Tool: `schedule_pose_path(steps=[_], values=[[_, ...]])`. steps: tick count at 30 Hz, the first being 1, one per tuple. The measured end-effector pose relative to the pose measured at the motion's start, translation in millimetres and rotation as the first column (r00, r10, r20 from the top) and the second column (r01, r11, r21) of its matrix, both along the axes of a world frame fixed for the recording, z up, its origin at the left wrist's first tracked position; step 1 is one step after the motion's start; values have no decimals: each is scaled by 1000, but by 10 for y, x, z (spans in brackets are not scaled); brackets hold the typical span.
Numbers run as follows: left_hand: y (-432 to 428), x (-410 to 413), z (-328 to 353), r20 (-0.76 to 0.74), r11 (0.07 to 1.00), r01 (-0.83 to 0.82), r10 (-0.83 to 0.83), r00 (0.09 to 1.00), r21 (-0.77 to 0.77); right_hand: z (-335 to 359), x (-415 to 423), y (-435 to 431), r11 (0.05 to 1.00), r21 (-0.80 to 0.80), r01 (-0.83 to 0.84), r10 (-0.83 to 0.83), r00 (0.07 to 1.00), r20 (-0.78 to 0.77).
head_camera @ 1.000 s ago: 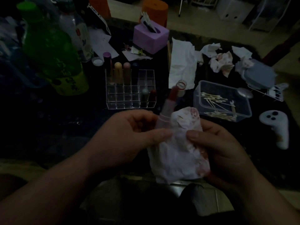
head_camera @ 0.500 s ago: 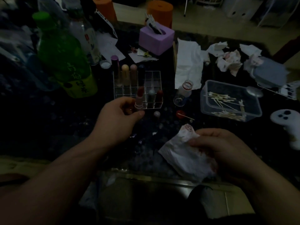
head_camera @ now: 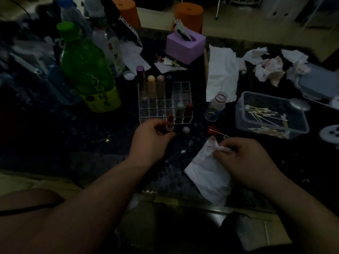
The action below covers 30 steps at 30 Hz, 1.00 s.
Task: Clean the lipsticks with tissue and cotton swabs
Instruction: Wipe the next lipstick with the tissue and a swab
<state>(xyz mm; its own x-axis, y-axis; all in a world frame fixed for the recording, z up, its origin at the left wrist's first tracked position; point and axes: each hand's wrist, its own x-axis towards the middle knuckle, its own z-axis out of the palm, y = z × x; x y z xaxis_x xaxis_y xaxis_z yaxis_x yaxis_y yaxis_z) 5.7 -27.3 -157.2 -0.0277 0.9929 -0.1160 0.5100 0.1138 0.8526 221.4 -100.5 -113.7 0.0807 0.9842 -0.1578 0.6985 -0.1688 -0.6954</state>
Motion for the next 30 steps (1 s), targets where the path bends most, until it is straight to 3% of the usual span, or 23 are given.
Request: schedule_pose_path(steps=[5, 11, 18, 26, 30], values=[[-13, 8, -7, -44, 1000, 2, -1, 999, 10, -70, -149, 271, 939, 142, -314, 277, 933, 232], [-29, 9, 24, -61, 1000, 15, -14, 998, 13, -100, -394, 445, 912, 113, -395, 345, 886, 309], [-44, 1, 103, -67, 998, 46, -48, 997, -30, -271, -471, 548, 920, 124, -372, 351, 923, 159], [-156, -123, 284, -39, 979, 9, -17, 999, -203, -295, -439, 529, 924, 123, -363, 359, 932, 53], [-306, -188, 447, 33, 980, 84, -80, 996, -179, -13, -355, 445, 925, 0, -380, 373, 907, -195]])
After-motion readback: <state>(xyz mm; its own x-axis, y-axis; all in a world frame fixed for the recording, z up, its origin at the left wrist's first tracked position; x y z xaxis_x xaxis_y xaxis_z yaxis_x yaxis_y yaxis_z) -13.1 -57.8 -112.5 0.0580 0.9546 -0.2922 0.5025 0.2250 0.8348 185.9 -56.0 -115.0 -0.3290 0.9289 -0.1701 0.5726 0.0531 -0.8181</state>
